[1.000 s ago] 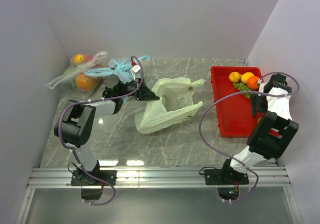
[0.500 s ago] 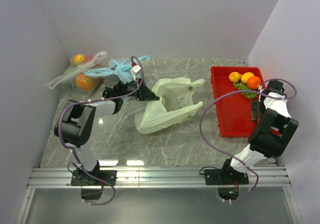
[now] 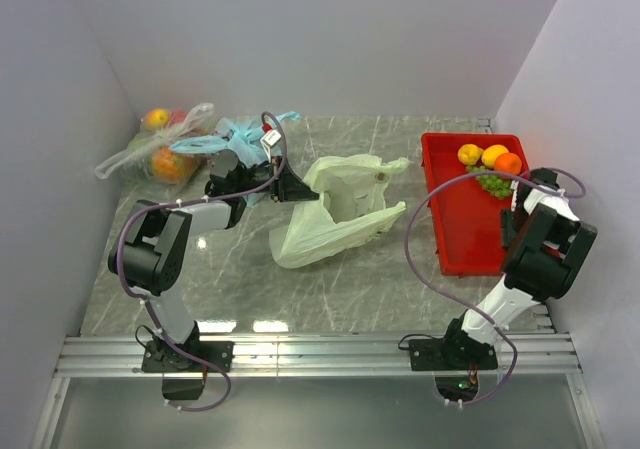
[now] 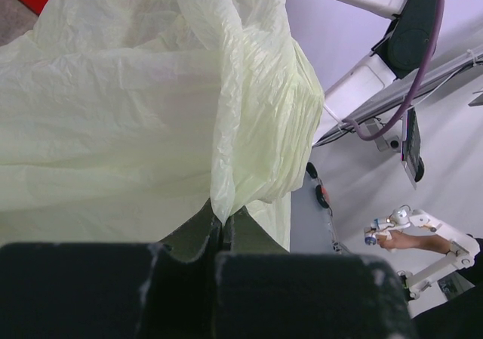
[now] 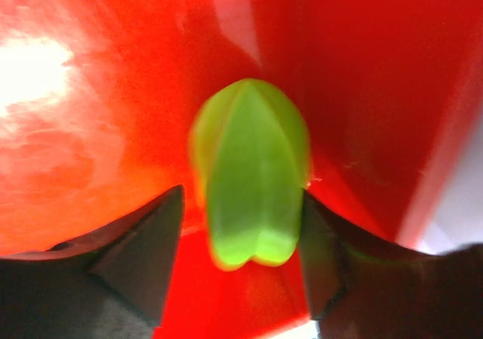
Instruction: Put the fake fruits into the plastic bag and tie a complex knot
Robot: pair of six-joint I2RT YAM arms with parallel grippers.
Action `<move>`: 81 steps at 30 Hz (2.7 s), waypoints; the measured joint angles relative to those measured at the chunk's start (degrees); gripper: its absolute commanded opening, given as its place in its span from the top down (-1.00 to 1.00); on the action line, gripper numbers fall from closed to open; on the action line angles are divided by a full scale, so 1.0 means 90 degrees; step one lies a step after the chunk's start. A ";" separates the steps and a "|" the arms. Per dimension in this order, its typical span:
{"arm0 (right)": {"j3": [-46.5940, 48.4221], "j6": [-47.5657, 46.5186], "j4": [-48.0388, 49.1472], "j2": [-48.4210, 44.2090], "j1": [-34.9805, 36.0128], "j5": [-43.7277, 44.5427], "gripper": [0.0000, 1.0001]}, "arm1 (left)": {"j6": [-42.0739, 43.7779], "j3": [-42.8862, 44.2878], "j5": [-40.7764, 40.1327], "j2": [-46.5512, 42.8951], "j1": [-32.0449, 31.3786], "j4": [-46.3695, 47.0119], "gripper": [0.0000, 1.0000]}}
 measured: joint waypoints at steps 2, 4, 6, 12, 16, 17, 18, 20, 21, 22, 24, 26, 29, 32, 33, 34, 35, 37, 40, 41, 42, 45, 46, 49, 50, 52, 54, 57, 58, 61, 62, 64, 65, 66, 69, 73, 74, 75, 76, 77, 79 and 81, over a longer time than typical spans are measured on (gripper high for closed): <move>0.0080 0.0041 -0.0109 0.0095 -0.0007 -0.0090 0.13 | -0.0012 0.0000 0.0000 0.0000 0.0000 0.0027 0.99; 0.0255 0.0080 -0.0260 0.0126 -0.0012 -0.0248 0.37 | -0.0039 0.0000 -0.0002 0.0000 0.0000 0.0046 0.99; 0.0498 0.0143 -0.0454 0.0124 -0.0017 -0.0571 0.62 | -0.0114 0.0000 -0.0005 0.0012 0.0000 0.0121 0.99; 0.1763 0.0194 -0.1372 -0.0163 0.0010 -0.2654 0.80 | -0.0520 0.0000 -0.0070 0.0138 0.0000 0.0551 0.99; 0.2480 0.0357 -0.1773 -0.0845 0.0233 -0.4442 0.78 | -0.0697 0.0000 -0.0102 0.0194 0.0000 0.0748 0.99; 0.2618 0.0491 -0.1751 -0.1098 0.0316 -0.4923 0.78 | -0.0750 0.0000 -0.0114 0.0206 0.0000 0.0772 0.99; 0.2686 0.0634 -0.1671 -0.1350 0.0534 -0.5282 0.78 | -0.0799 0.0000 -0.0117 0.0209 0.0000 0.0801 0.99; 0.2725 0.0930 -0.1433 -0.1838 0.0942 -0.5824 0.78 | -0.0884 0.0000 -0.0119 0.0216 0.0000 0.0906 0.99; 0.2713 0.1127 -0.1241 -0.2123 0.1226 -0.6064 0.78 | -0.0957 0.0002 -0.0117 0.0221 0.0000 0.0964 0.99; 0.2652 0.1326 -0.0945 -0.2380 0.1554 -0.6234 0.79 | -0.1020 0.0005 -0.0119 0.0238 0.0000 0.1042 0.99; 0.2385 0.1734 -0.0214 -0.2885 0.2259 -0.6373 0.84 | -0.1171 0.0024 -0.0119 0.0294 0.0000 0.1183 0.99; 0.1914 0.2021 0.0578 -0.3349 0.3021 -0.6351 0.88 | -0.1331 0.0039 -0.0124 0.0372 0.0000 0.1260 0.99; 0.1348 0.2164 0.1409 -0.3725 0.4024 -0.6166 0.94 | -0.1540 0.0092 -0.0129 0.0495 0.0000 0.1292 0.99; 0.0908 0.2113 0.1938 -0.3742 0.4755 -0.5819 0.99 | -0.1761 0.0175 -0.0138 0.0597 0.0000 0.1302 0.99; 0.0709 0.2052 0.2069 -0.3735 0.4932 -0.5676 0.99 | -0.1834 0.0221 -0.0143 0.0627 0.0000 0.1299 0.99; 0.0498 0.1979 0.2174 -0.3735 0.5110 -0.5525 1.00 | -0.1909 0.0260 -0.0146 0.0648 0.0000 0.1302 0.99; 0.0282 0.1892 0.2225 -0.3735 0.5263 -0.5367 1.00 | -0.1972 0.0289 -0.0151 0.0661 0.0000 0.1307 0.99; -0.0146 0.1668 0.2271 -0.3723 0.5663 -0.5005 1.00 | -0.2110 0.0347 -0.0172 0.0687 0.0000 0.1328 0.99; -0.0517 0.1411 0.2266 -0.3611 0.6159 -0.4724 1.00 | -0.2312 0.0381 -0.0211 0.0743 0.0000 0.1372 0.99; -0.0534 0.1360 0.2259 -0.3509 0.6263 -0.4702 1.00 | -0.2363 0.0381 -0.0221 0.0763 0.0000 0.1375 0.99; -0.0534 0.1338 0.2285 -0.3383 0.6326 -0.4690 1.00 | -0.2416 0.0381 -0.0231 0.0784 0.0000 0.1392 0.99; -0.0435 0.1367 0.2312 -0.2832 0.6358 -0.4809 1.00 | -0.2543 0.0386 -0.0240 0.0850 0.0000 0.1404 0.99; -0.0364 0.1399 0.2278 -0.2657 0.6360 -0.4906 0.99 | -0.2591 0.0391 -0.0248 0.0869 0.0000 0.1409 0.99; -0.0168 0.1659 0.2305 -0.2042 0.6370 -0.5212 0.52 | -0.2715 0.0427 -0.0284 0.0923 -0.0002 0.1418 0.99; -0.0146 0.1741 0.2324 -0.1906 0.6382 -0.5263 -0.06 | -0.2773 0.0427 -0.0289 0.0935 0.0000 0.1416 1.00; -0.0112 0.2004 0.2382 -0.1637 0.6414 -0.5333 -0.54 | -0.2866 0.0427 -0.0289 0.0945 0.0000 0.1418 0.99; -0.0109 0.2147 0.2399 -0.1450 0.6438 -0.5331 -0.75 | -0.2992 0.0430 -0.0287 0.0950 0.0000 0.1418 0.99; -0.0109 0.2198 0.2334 -0.1384 0.6448 -0.5294 -0.76 | -0.3276 0.0442 -0.0284 0.0993 0.0000 0.1433 0.99; -0.0109 0.2198 0.2276 -0.1426 0.6450 -0.5294 -0.76 | -0.3395 0.0471 -0.0284 0.1042 0.0000 0.1445 0.99; -0.0095 0.2106 0.1984 -0.1688 0.6448 -0.5350 -0.73 | -0.3694 0.0534 -0.0287 0.1209 0.0002 0.1455 0.99; -0.0087 0.2057 0.1870 -0.1809 0.6450 -0.5396 -0.68 | -0.3740 0.0534 -0.0287 0.1241 0.0007 0.1447 0.99; -0.0078 0.1933 0.1564 -0.2200 0.6450 -0.5493 -0.66 | -0.3786 0.0537 -0.0287 0.1253 0.0022 0.1438 0.99; -0.0078 0.1872 0.1426 -0.2414 0.6450 -0.5513 -0.65 | -0.3786 0.0539 -0.0284 0.1253 0.0027 0.1447 0.99; -0.0078 0.1814 0.1287 -0.2647 0.6450 -0.5527 -0.64 | -0.3781 0.0549 -0.0282 0.1253 0.0034 0.1452 0.99; -0.0078 0.1698 0.0920 -0.3300 0.6438 -0.5506 -0.61 | -0.3546 0.0551 -0.0277 0.1243 0.0039 0.1447 0.99; -0.0117 0.1778 0.0646 -0.3917 0.6105 -0.5450 -0.51 | -0.2754 0.0495 -0.0240 0.1044 0.0063 0.1392 0.99; -0.0160 0.1889 0.0653 -0.4046 0.5812 -0.5462 -0.49 | -0.2509 0.0474 -0.0226 0.0942 0.0068 0.1297 0.99; -0.0219 0.2045 0.0665 -0.4160 0.5459 -0.5469 -0.47 | -0.2205 0.0452 -0.0221 0.0758 0.0075 0.1054 0.99; -0.0274 0.2242 0.0685 -0.4223 0.5044 -0.5464 -0.46 | -0.1819 0.0425 -0.0214 0.0554 0.0080 0.0780 0.99; -0.0316 0.2416 0.0707 -0.4240 0.4724 -0.5462 -0.46 | -0.1428 0.0410 -0.0197 0.0357 0.0085 0.0476 0.99; -0.0454 0.2834 0.0860 -0.4197 0.4041 -0.5425 -0.47 | -0.0532 0.0410 -0.0160 -0.0109 0.0097 -0.0437 0.99; -0.0622 0.3177 0.1020 -0.4027 0.3725 -0.5374 -0.48 | 0.0245 0.0413 -0.0095 -0.0430 0.0102 -0.1095 0.99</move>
